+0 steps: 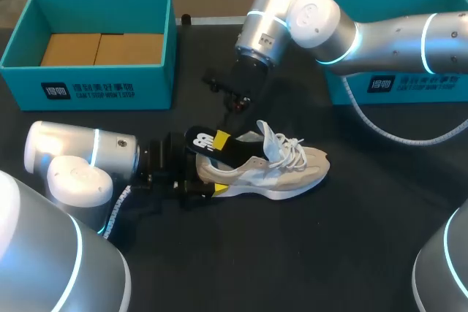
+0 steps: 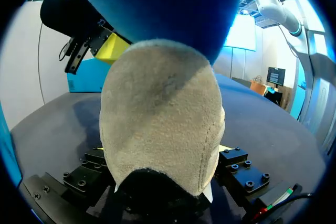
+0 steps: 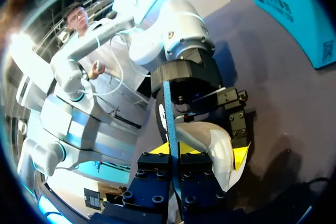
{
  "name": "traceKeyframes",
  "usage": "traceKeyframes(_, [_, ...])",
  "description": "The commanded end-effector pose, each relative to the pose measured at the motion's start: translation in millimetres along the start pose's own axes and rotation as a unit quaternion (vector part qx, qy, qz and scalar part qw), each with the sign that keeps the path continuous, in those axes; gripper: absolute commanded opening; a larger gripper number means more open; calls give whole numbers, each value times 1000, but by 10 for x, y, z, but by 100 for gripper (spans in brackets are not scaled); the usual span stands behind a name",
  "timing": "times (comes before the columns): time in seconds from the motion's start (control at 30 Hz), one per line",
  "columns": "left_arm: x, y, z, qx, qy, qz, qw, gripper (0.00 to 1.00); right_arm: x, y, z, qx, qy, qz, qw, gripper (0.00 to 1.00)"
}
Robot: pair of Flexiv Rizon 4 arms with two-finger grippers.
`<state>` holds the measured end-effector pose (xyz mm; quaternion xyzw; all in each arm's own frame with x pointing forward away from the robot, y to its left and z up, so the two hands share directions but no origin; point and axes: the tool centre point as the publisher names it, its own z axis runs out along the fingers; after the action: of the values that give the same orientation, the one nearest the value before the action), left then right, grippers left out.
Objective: Take the shoe out of the shoebox, open the shoe tongue, remove and reinsert the insole, then place the shoe into the shoebox
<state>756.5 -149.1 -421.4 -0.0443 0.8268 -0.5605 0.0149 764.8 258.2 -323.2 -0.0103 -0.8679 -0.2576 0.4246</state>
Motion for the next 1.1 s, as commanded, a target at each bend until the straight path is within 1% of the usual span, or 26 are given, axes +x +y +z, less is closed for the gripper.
traceKeyframes(0.03, [-9, 6, 17, -1, 1, 0, 1000, 0, 176, 31, -66, -31, -25, -17, 999, 0])
traceKeyframes(0.2, [-9, 6, 17, -1, 1, 0, 1000, 0, 291, 205, -221, -60, -52, -36, 996, 0])
traceKeyframes(0.33, [-9, 6, 17, -1, 1, 0, 1000, 0, 360, 330, -331, -91, -71, -46, 992, 0])
traceKeyframes(0.47, [-9, 6, 17, -1, 1, 0, 1000, 0, 417, 463, -440, -113, -89, -55, 988, 0])
traceKeyframes(0.63, [-9, 6, 17, -1, 1, 0, 1000, 0, 452, 587, -551, -136, -113, -66, 982, 0])
traceKeyframes(0.67, [-9, 6, 17, -1, 1, 0, 1000, 0, 457, 601, -571, -152, -118, -65, 979, 0])
traceKeyframes(0.8, [-9, 6, 17, -1, 1, 0, 1000, 0, 501, 680, -673, -184, -150, -70, 969, 0])
traceKeyframes(0.93, [-9, 6, 17, -1, 1, 0, 1000, 0, 533, 750, -781, -222, -182, -72, 955, 0])
traceKeyframes(0.97, [-9, 6, 17, -1, 1, 0, 1000, 0, 540, 767, -811, -229, -190, -73, 952, 0])
traceKeyframes(1.07, [-9, 6, 17, -1, 1, 0, 1000, 0, 548, 812, -888, -247, -199, -47, 947, 0])
traceKeyframes(1.1, [-9, 6, 17, -1, 1, 0, 1000, 0, 545, 817, -913, -240, -203, -41, 948, 0])
